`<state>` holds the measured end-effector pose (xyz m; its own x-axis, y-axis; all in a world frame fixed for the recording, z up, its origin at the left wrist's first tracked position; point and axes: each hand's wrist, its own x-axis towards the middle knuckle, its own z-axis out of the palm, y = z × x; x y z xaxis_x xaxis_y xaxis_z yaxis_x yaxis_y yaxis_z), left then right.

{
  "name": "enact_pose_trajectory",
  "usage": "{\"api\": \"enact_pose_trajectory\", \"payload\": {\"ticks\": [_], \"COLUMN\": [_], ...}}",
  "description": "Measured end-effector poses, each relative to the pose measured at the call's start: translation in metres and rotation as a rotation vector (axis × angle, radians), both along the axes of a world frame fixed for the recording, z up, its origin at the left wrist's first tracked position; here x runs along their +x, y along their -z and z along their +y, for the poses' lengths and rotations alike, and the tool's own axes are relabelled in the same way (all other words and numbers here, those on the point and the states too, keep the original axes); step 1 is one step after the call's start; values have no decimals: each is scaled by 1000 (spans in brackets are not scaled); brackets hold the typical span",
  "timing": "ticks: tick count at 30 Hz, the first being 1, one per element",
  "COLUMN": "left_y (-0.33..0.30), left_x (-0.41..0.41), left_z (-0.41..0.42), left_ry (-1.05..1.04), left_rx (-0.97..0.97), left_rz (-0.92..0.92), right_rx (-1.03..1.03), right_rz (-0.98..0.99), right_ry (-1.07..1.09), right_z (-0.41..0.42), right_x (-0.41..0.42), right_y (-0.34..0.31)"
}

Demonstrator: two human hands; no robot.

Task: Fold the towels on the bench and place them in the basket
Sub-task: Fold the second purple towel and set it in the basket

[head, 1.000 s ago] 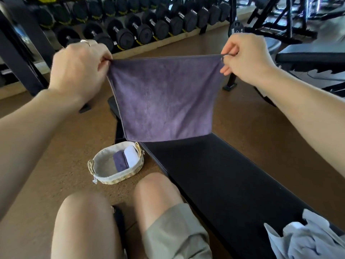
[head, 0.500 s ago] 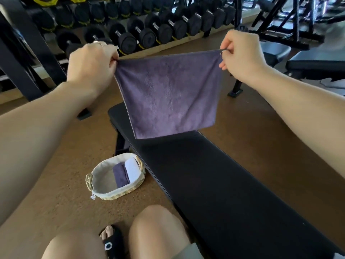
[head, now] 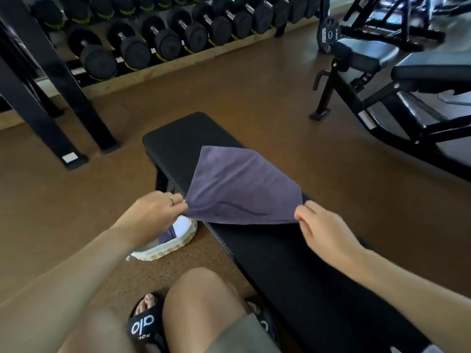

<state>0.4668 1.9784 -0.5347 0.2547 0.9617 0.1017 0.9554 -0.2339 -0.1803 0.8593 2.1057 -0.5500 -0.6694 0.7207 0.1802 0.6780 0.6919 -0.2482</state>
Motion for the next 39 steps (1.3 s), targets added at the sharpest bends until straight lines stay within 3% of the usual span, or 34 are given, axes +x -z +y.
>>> {"api": "enact_pose_trajectory", "payload": {"ticks": [5, 9, 16, 21, 23, 25, 32, 39], "left_y": [21, 11, 22, 32, 34, 34, 35, 44], "left_x": [-1, 6, 11, 8, 11, 16, 36, 42], "left_z": [-23, -30, -30, -30, -25, -17, 22, 40], "left_ry": [10, -28, -166, -375, -527, -677, -968, -942], "left_rx": [-121, -87, -183, -234, -285, -316, -407, -295], "left_rz": [47, 155, 191, -250, -554, -744, -1111, -1157], "right_rx": [24, 45, -34, -142, -114, -79, -94, -85], "right_rz": [-121, -155, -206, -282, -204, -129, -235, -298], "right_ry": [-118, -178, -154, -179, -163, -143, -118, -90], "right_z": [-52, -78, -97, -88, -77, -63, -14, -13], "right_x": [11, 7, -1, -8, -16, -28, -90, -100], "right_y": [16, 14, 9, -10, -15, -12, 20, 47]}}
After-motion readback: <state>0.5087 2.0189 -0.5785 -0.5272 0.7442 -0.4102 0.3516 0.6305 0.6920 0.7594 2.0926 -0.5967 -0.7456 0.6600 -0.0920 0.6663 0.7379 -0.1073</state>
